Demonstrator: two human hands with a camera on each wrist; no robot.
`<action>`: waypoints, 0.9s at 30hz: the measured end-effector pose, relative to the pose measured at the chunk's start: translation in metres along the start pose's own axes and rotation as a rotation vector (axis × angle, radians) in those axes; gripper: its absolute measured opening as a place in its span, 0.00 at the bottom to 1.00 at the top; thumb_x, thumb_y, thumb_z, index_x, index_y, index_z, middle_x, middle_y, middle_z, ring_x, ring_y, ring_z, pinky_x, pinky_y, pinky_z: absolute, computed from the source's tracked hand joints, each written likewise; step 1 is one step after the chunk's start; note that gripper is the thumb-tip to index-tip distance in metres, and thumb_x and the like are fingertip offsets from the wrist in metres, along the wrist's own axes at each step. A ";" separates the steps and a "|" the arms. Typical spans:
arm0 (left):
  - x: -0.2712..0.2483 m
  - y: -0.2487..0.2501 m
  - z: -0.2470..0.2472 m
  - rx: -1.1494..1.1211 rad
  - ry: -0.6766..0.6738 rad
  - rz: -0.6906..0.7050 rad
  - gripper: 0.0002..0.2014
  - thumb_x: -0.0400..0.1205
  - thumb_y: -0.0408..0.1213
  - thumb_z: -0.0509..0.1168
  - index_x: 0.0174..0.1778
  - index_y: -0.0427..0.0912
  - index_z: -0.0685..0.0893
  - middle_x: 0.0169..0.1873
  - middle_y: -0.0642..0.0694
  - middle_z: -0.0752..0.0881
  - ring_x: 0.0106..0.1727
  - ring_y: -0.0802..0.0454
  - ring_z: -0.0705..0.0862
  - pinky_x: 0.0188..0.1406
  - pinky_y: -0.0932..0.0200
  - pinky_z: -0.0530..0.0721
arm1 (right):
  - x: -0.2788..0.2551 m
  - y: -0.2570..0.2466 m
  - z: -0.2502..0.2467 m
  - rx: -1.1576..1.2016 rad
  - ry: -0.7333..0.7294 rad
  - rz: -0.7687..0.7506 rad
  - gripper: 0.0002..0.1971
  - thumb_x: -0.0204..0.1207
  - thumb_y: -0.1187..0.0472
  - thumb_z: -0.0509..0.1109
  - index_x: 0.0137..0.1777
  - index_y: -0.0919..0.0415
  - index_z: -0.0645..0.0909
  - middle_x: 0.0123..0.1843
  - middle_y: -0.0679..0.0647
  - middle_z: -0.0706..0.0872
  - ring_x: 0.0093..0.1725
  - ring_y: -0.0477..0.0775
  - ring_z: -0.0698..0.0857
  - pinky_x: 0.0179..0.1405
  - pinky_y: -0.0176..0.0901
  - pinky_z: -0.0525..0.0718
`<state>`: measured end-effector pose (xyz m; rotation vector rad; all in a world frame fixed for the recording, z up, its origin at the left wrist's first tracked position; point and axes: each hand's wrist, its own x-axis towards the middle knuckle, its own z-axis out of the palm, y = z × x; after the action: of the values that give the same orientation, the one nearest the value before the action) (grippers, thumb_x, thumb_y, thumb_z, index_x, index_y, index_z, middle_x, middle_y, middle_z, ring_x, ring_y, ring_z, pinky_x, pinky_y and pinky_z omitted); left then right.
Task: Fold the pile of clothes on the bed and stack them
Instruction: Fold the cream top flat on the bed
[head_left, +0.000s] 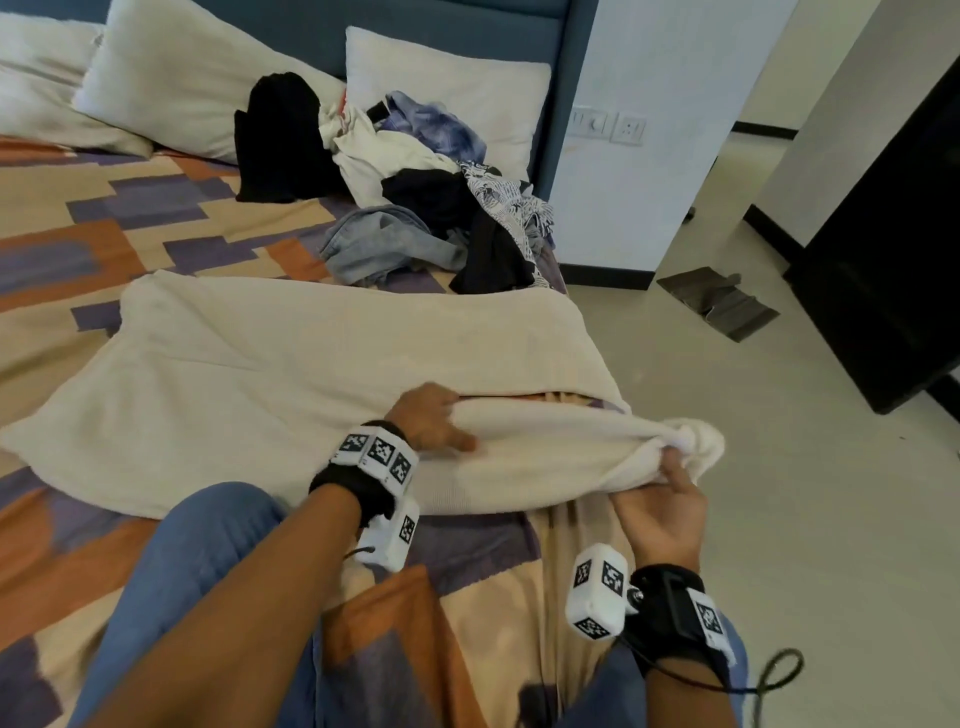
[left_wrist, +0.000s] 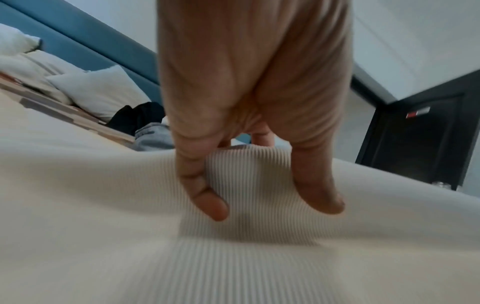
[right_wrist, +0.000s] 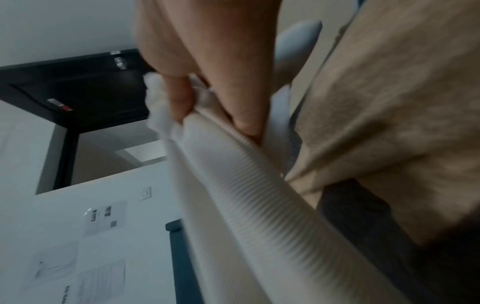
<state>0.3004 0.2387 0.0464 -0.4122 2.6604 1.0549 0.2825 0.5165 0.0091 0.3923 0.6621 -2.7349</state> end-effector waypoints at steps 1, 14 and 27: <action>0.003 0.007 -0.008 -0.054 0.043 0.030 0.34 0.69 0.45 0.81 0.69 0.36 0.79 0.64 0.42 0.81 0.68 0.42 0.79 0.65 0.55 0.75 | 0.000 -0.004 0.000 0.039 -0.033 -0.089 0.30 0.69 0.62 0.77 0.74 0.63 0.77 0.76 0.64 0.78 0.72 0.64 0.80 0.70 0.62 0.76; 0.048 0.026 0.005 0.080 0.231 -0.010 0.30 0.80 0.44 0.70 0.78 0.50 0.68 0.74 0.39 0.64 0.71 0.34 0.70 0.71 0.45 0.71 | 0.045 -0.023 -0.102 -0.528 0.716 -0.055 0.43 0.57 0.47 0.75 0.75 0.60 0.72 0.72 0.62 0.79 0.71 0.64 0.79 0.70 0.54 0.79; 0.006 0.010 0.150 0.403 -0.083 -0.069 0.43 0.87 0.35 0.57 0.78 0.70 0.29 0.80 0.55 0.24 0.84 0.43 0.32 0.65 0.10 0.44 | 0.060 -0.053 -0.091 -0.428 0.492 0.164 0.31 0.69 0.56 0.78 0.72 0.61 0.78 0.63 0.64 0.86 0.69 0.67 0.82 0.67 0.58 0.82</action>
<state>0.3102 0.3487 -0.0555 -0.3621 2.6708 0.4835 0.2260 0.5920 -0.0673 0.9709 1.2438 -2.2617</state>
